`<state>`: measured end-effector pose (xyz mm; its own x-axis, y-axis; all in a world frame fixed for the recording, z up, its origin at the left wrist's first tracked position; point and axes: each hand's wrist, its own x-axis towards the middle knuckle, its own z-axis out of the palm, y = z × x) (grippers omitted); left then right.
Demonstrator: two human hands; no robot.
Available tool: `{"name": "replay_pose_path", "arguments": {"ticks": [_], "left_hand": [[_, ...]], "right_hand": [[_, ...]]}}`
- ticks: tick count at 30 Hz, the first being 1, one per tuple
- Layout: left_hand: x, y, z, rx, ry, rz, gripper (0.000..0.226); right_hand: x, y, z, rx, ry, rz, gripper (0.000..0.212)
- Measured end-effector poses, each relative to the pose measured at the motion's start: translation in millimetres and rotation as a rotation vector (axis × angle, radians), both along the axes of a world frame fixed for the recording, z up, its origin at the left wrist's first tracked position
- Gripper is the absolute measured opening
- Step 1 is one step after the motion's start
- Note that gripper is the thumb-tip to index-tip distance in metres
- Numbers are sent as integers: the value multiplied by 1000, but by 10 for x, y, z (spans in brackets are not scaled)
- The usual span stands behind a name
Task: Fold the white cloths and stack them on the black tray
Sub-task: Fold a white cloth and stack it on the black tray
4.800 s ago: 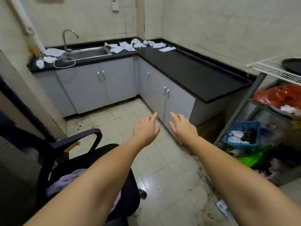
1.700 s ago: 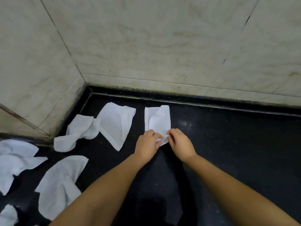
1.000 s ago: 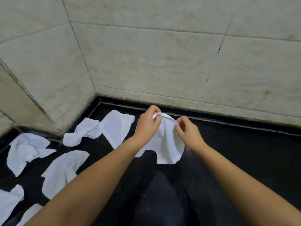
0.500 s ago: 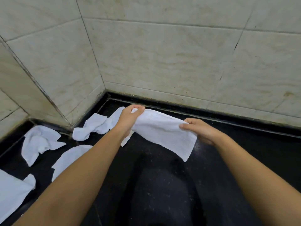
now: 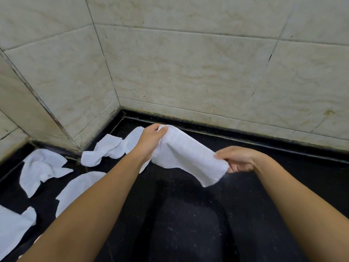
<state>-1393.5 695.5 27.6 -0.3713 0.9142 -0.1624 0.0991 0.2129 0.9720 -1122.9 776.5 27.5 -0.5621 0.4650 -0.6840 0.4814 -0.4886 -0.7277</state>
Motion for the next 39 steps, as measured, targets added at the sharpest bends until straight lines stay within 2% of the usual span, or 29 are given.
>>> {"name": "replay_pose_path", "arguments": {"ticks": [2,3,7,10,14,16,19,23,26,29,31,33,39], "left_hand": [[14,0,-3,17,8,19,38],[18,4,-5,29,-1,36,36],[-13,-28,25,65,6,105,32],[-26,-115,94,104,-127,76,28],[61,-414,41,109,-309,-9,21],[94,-613,-153,15,-324,-43,20],[156,-948,-518,-165,-301,-100,23],[231,-1337,-938,-430,-171,-234,25],[228,-1427,-1115,-546,-82,-262,24],[241,-1304,-1145,-510,-16,-174,24],[243,-1137,-1176,-472,139,-120,19],[251,-958,-1214,-454,338,-103,16],[362,-777,-1396,-457,632,-90,13]], "right_hand": [[21,-28,-41,37,-33,53,16],[25,-28,-47,75,-28,21,18],[-2,-35,67,351,124,-349,15],[18,-58,213,431,284,-481,13],[127,-258,208,535,316,-453,19],[251,-414,39,561,252,-405,19],[477,-675,-366,475,113,-267,22],[714,-1042,-817,269,-43,-85,21],[753,-1125,-989,222,-147,-10,29],[608,-1012,-992,314,-226,-95,18],[486,-868,-1010,452,-331,-115,21],[376,-752,-1051,559,-473,-90,23],[176,-724,-1184,718,-722,43,16]]}}
